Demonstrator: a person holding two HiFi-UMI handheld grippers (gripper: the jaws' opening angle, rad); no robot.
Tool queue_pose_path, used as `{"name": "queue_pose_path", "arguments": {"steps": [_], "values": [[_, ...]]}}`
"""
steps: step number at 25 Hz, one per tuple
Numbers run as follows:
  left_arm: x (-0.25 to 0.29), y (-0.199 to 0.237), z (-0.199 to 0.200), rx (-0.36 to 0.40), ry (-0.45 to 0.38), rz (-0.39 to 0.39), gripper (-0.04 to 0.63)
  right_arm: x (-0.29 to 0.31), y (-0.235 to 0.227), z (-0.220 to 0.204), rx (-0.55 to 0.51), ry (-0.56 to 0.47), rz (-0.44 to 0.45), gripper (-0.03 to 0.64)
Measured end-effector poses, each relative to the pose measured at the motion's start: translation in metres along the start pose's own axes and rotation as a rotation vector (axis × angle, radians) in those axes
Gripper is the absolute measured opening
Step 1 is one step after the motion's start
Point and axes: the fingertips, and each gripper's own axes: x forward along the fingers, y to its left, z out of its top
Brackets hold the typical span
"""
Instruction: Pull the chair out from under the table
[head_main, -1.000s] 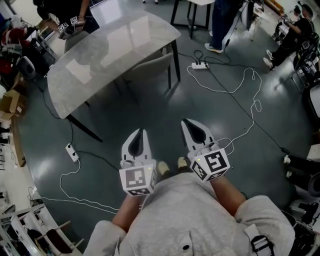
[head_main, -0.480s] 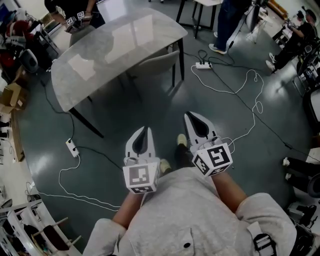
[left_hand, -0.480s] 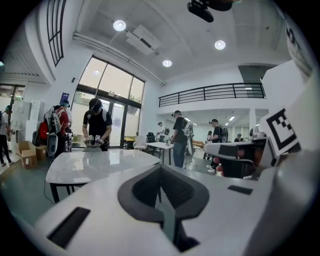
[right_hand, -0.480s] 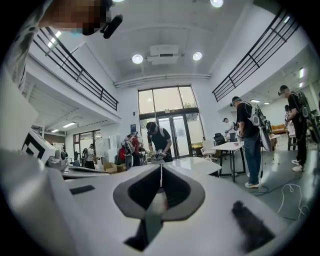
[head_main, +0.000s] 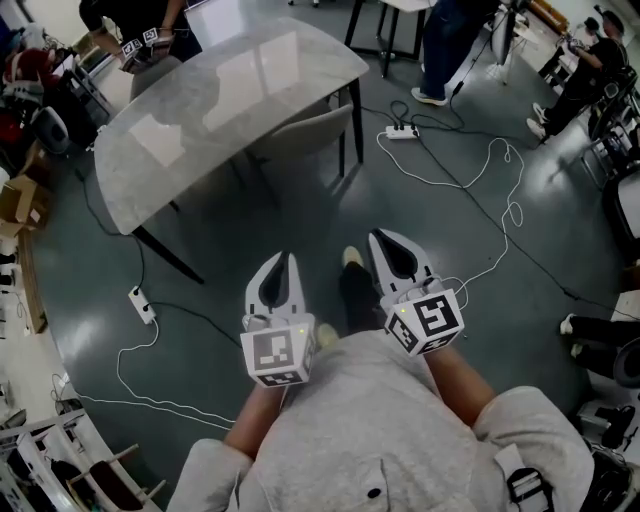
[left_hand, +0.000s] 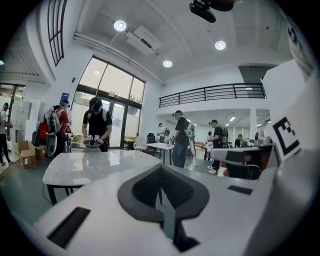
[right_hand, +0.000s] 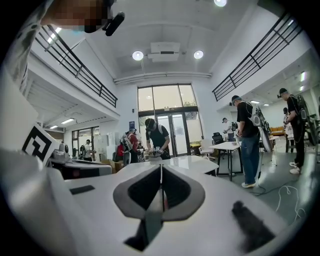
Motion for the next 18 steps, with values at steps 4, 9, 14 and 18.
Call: {"name": "queue_pose_path", "arguments": {"steps": [4, 9, 14, 18], "values": [[0.016, 0.007, 0.006, 0.005, 0.004, 0.002, 0.012, 0.018, -0.008, 0.004, 0.013, 0.002, 0.001, 0.026], [0.042, 0.009, 0.012, 0.012, 0.005, -0.005, 0.012, 0.037, -0.026, 0.008, 0.017, -0.002, -0.002, 0.026], [0.071, 0.014, 0.014, 0.019, 0.016, -0.012, 0.012, 0.058, -0.045, 0.007, 0.019, 0.007, -0.015, 0.026], [0.094, 0.014, 0.011, 0.02, 0.034, -0.009, 0.012, 0.07, -0.066, 0.006, -0.004, 0.014, -0.018, 0.026]]}}
